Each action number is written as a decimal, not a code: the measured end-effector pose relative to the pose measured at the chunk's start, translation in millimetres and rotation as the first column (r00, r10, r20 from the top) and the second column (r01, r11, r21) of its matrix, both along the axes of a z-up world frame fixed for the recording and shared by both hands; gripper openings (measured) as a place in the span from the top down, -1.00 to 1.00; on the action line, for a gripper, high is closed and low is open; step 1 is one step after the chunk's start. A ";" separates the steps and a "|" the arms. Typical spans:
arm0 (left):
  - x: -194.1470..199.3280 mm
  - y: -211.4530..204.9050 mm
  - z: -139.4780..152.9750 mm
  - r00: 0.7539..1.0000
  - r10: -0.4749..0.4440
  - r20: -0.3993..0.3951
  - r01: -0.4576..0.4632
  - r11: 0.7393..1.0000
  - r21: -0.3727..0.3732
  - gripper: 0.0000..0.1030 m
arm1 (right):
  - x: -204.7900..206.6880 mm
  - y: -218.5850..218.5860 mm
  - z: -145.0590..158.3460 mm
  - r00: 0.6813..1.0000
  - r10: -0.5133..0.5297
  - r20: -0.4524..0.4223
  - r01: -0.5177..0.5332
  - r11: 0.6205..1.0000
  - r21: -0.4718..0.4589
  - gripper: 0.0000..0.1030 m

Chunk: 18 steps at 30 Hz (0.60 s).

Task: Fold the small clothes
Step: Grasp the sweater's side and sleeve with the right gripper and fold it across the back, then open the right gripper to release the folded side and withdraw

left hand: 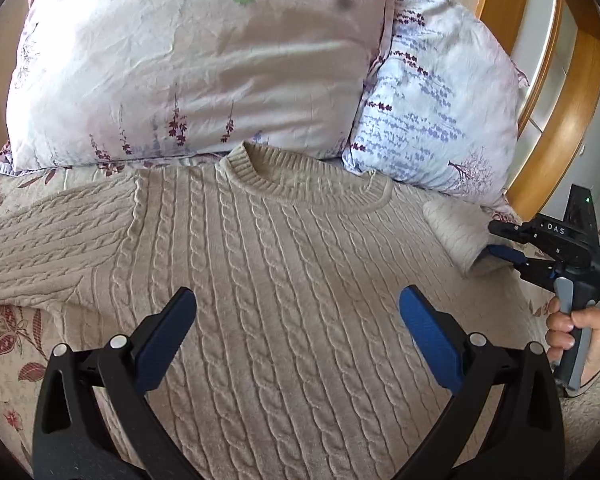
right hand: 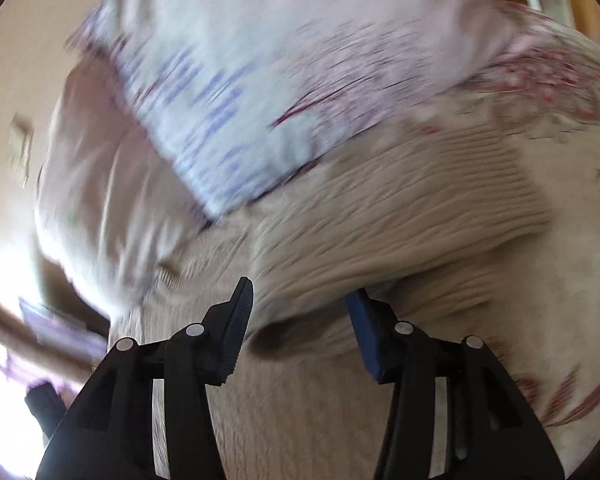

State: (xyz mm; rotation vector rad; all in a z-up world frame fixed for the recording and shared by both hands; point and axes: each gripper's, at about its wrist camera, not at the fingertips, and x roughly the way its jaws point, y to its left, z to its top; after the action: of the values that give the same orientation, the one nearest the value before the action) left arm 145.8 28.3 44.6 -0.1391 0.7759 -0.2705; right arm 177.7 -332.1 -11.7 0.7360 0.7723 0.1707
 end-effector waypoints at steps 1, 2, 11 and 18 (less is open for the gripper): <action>0.5 0.2 0.4 1.000 0.001 0.000 -0.001 1.000 0.002 -0.97 | -0.1 -7.3 -1.8 0.999 -0.035 -0.009 0.035 0.999 0.005 0.04; 1.0 1.0 0.4 1.000 0.003 0.003 -0.003 1.000 0.003 -0.97 | 1.1 -12.3 -2.8 0.997 -0.075 -0.017 0.075 0.997 -0.006 0.07; 4.2 24.1 -2.3 0.999 -0.031 -0.008 0.029 0.977 -0.212 -0.96 | 9.4 43.1 53.6 0.987 -0.012 0.162 0.070 0.931 -0.357 0.79; 13.3 38.4 -8.6 0.996 -0.051 -0.073 0.016 0.912 -0.410 -0.96 | 15.3 166.2 64.1 0.878 0.457 0.142 -0.384 0.849 -0.362 0.35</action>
State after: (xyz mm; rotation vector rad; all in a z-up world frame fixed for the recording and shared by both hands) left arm 159.1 66.7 36.0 -0.5368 0.7962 -0.4616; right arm 193.0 -165.9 52.5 0.2153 0.7150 0.5076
